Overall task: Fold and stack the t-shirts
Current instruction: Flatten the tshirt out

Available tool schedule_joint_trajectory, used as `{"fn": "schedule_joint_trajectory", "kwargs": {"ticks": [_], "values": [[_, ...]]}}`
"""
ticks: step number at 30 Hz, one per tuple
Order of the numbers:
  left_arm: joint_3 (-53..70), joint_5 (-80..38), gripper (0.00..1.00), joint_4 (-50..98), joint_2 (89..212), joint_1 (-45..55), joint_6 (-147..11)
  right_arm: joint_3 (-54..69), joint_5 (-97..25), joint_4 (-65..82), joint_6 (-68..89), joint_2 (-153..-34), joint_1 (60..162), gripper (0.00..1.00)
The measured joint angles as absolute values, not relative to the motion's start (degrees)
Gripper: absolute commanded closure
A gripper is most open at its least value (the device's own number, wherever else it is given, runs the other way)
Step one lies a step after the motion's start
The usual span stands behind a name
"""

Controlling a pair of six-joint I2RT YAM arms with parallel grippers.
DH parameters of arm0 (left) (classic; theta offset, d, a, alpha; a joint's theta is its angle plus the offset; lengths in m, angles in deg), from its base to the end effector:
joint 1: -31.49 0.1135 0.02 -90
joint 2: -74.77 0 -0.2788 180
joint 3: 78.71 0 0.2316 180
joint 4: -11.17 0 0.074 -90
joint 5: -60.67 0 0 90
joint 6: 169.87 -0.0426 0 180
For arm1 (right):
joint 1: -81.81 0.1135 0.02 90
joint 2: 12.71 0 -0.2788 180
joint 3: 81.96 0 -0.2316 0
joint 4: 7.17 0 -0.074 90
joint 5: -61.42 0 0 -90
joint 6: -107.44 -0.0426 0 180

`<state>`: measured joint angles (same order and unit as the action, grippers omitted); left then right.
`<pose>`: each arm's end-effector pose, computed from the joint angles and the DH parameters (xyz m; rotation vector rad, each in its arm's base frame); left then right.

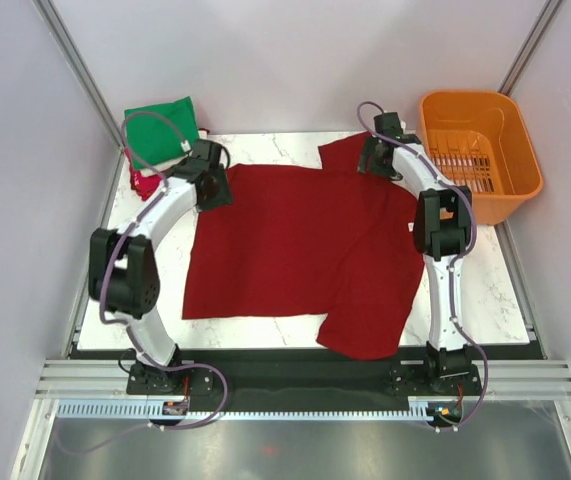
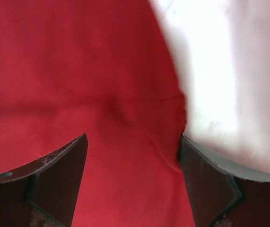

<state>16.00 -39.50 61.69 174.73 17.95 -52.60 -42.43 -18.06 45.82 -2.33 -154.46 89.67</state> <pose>0.3557 -0.0779 0.2711 -0.3700 2.4952 -0.0604 0.5342 0.0659 0.1869 0.3324 2.4730 -0.0310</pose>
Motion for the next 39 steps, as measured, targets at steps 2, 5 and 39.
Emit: {"fn": "schedule_joint_trajectory", "kwargs": {"ticks": [2, 5, 39], "values": [[21.6, -43.3, 0.56, 61.6, 179.9, 16.4, -53.1, -36.8, -18.7, 45.4, -3.1, -149.2, 91.5, 0.16], [29.6, -48.2, 0.76, 61.0, 188.8, 15.7, -54.3, -28.1, -19.5, 44.0, -4.4, -139.9, 95.2, 0.18], [53.0, -54.5, 0.37, 61.4, 211.3, 17.4, -55.6, 12.4, -21.6, 39.6, -5.2, -107.8, 101.2, 0.17]]}}
